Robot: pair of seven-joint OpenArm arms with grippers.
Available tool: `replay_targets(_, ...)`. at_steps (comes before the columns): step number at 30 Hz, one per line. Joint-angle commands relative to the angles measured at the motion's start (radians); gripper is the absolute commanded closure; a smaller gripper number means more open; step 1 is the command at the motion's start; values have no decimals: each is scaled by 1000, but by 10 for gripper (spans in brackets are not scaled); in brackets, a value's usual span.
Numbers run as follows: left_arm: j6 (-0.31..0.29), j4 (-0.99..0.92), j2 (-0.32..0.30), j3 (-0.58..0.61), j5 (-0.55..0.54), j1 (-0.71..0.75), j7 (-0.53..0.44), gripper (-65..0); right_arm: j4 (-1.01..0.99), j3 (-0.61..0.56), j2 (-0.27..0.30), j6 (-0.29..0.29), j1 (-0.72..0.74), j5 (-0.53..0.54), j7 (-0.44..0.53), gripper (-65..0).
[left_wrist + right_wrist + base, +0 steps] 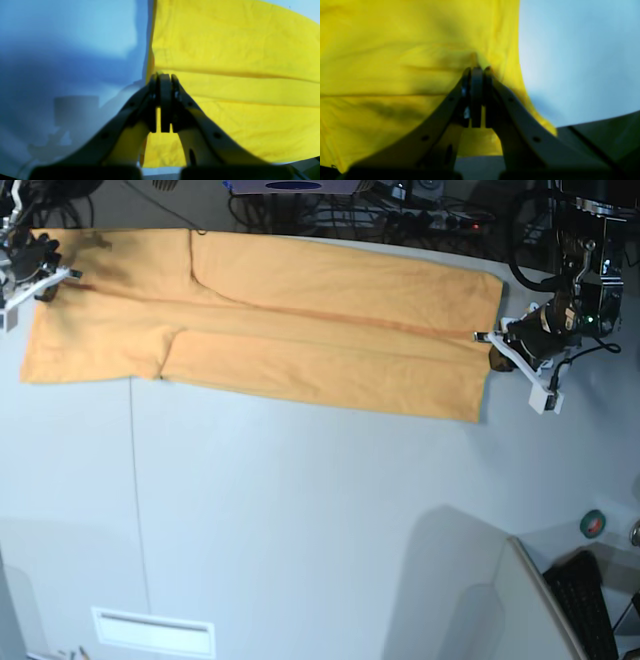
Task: Layout the t-shirt on the table in an organized manner, then fold the t-shirt properly
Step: 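Release the folded edge and regrasp the shirt with both grippers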
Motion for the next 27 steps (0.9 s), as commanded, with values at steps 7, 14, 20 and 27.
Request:
replay_targets(7, -1, 17, -17, -5, -2, 31, -15, 0, 1, 13, 16, -1, 4, 5, 19, 0)
replay_targets(14, -1, 26, -18, -10, -5, 47, -5, 0, 9, 15, 16, -3, 6, 5, 16, 0)
replay_targets(20, -1, 30, -14, -68, -8, 37, 58, -280, 70, 47, 14, -3, 1, 5, 16, -326)
replay_targets(27, -1, 189, -10, -174, -9, 60, 61, -423, 262, 154, -56, 0, -24, 6, 16, -327)
